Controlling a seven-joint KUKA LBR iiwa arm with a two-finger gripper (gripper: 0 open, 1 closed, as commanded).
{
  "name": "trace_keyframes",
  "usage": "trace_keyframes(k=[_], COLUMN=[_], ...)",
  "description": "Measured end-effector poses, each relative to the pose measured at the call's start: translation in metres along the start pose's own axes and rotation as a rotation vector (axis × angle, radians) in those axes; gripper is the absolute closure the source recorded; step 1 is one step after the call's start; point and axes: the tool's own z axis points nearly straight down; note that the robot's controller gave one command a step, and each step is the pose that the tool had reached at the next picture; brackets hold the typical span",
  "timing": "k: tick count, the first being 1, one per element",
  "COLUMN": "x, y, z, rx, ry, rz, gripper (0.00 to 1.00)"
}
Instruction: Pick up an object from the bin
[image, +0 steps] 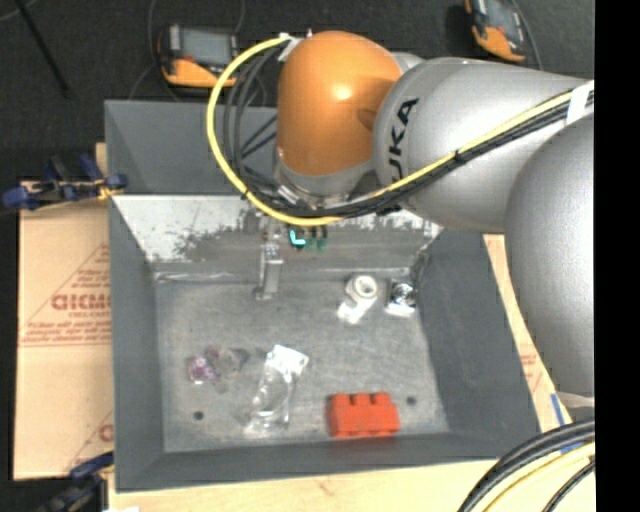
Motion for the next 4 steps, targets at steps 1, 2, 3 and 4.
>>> trace_keyframes(k=[1,2,3,4], x=[0.067,0.067,0.057,0.057], y=[-0.003,0.019,0.061,0.060], z=[0.083,0.142,0.158,0.157], rx=[0.002,0.000,0.000,-0.001], ry=[0.000,-0.016,-0.009,-0.008], rz=[-0.417,-0.579,-0.601,-0.595], gripper=[0.00,0.00,0.00,1.00])
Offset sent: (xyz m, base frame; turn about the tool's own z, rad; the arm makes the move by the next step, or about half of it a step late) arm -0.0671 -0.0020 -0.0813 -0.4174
